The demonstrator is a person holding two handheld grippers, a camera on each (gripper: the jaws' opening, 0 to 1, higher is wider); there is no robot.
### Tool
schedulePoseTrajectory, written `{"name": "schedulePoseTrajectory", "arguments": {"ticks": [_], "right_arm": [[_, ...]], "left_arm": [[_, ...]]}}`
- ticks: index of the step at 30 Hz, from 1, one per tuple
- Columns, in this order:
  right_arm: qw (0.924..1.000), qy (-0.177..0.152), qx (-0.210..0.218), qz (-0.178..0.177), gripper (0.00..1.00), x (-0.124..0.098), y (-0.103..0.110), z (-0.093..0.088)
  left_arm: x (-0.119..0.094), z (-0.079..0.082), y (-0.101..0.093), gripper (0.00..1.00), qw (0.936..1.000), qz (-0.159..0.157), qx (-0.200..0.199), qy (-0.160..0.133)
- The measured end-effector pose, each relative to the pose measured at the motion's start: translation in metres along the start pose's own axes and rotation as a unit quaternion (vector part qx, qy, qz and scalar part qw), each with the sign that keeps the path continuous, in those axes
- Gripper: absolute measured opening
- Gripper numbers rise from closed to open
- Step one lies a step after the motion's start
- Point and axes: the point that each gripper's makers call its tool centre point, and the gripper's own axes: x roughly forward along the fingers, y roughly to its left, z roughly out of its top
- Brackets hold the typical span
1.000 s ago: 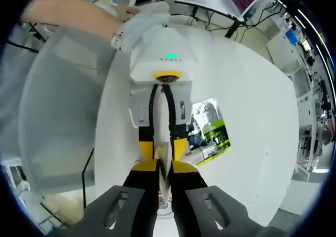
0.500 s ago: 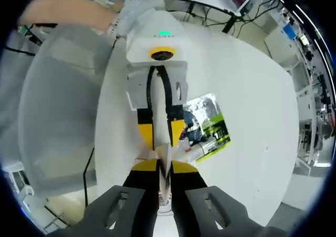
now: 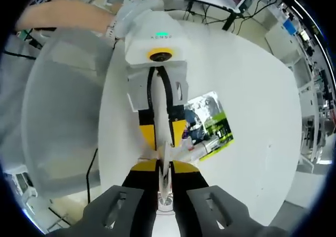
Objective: Arrange the skincare products in the storage area until every visible bottle or jar stands upright without overlapping.
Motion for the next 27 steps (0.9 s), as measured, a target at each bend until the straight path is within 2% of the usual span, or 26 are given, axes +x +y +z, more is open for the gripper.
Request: {"name": "schedulePoseTrajectory", "arguments": {"ticks": [5, 8, 13, 15, 17, 21, 27], "right_arm": [[0.9998, -0.003, 0.019, -0.009, 0.07, 0.000, -0.004, 0.001], [0.9997, -0.013, 0.018, -0.006, 0.07, 0.000, -0.004, 0.000], [0.9999, -0.009, 0.012, -0.002, 0.08, 0.000, -0.002, 0.000], [1.0000, -0.006, 0.003, -0.001, 0.08, 0.001, -0.002, 0.000], [0.9995, -0.006, -0.032, 0.003, 0.10, 0.001, -0.001, 0.002], [0.9999, -0.002, -0.015, -0.007, 0.17, 0.002, -0.003, 0.000], [0.9998, -0.010, -0.013, -0.013, 0.20, -0.002, -0.005, 0.002]], "left_arm": [[-0.003, 0.001, 0.002, 0.13, 1.0000, 0.006, -0.002, 0.000], [-0.006, 0.002, 0.001, 0.13, 1.0000, 0.007, -0.003, 0.000], [-0.007, 0.002, 0.001, 0.12, 1.0000, 0.005, -0.004, 0.000], [-0.008, 0.001, 0.001, 0.12, 1.0000, 0.006, -0.003, 0.001], [-0.008, 0.002, 0.000, 0.13, 1.0000, 0.008, -0.001, 0.002], [-0.012, 0.003, 0.004, 0.09, 0.9998, 0.017, -0.006, 0.000], [-0.015, 0.003, 0.004, 0.01, 0.9997, 0.024, -0.005, 0.003]]}}
